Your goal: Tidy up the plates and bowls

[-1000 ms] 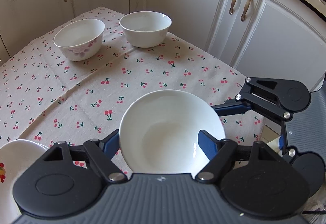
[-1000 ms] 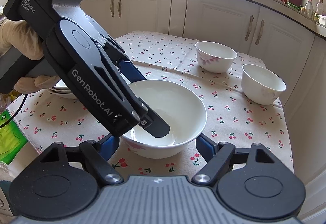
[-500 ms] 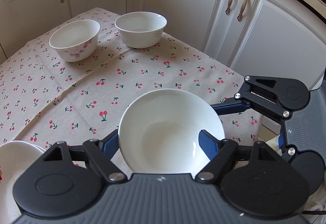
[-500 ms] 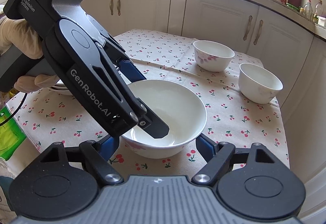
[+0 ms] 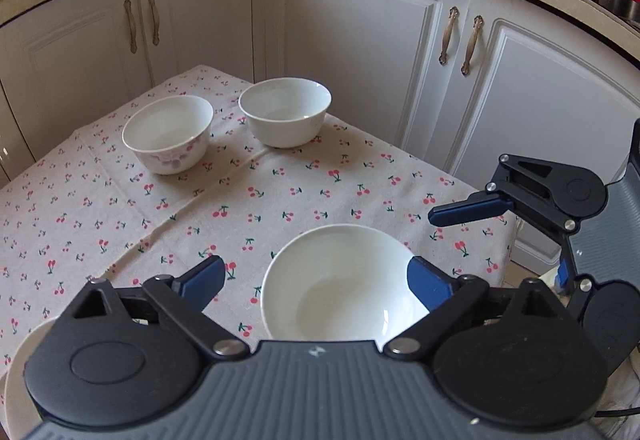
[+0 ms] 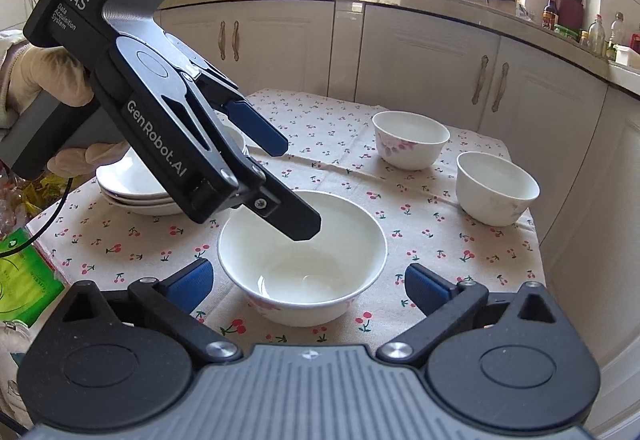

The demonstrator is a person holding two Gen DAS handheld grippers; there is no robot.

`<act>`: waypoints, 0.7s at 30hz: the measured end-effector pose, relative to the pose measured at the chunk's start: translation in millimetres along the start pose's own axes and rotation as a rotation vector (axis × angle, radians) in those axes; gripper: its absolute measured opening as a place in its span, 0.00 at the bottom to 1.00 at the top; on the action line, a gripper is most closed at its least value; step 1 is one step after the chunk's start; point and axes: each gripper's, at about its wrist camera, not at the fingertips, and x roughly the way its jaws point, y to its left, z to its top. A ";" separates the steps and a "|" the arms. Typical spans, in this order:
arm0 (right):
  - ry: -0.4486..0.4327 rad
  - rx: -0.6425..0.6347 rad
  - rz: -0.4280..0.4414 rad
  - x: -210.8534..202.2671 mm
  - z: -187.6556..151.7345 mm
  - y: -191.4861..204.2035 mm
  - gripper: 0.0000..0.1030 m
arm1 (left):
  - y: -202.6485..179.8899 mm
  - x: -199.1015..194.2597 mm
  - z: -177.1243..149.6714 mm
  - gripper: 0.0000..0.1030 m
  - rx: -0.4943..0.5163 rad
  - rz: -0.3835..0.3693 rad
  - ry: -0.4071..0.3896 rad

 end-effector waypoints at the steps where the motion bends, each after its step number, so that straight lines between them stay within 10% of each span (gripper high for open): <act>1: -0.013 0.004 -0.005 -3.2 1.5 -2.3 1.00 | -0.2 -0.2 3.3 0.98 0.007 0.010 -0.005; 21: -0.013 0.042 -0.298 31.4 8.3 -104.4 1.00 | 22.6 62.9 97.3 0.99 0.079 0.030 -0.023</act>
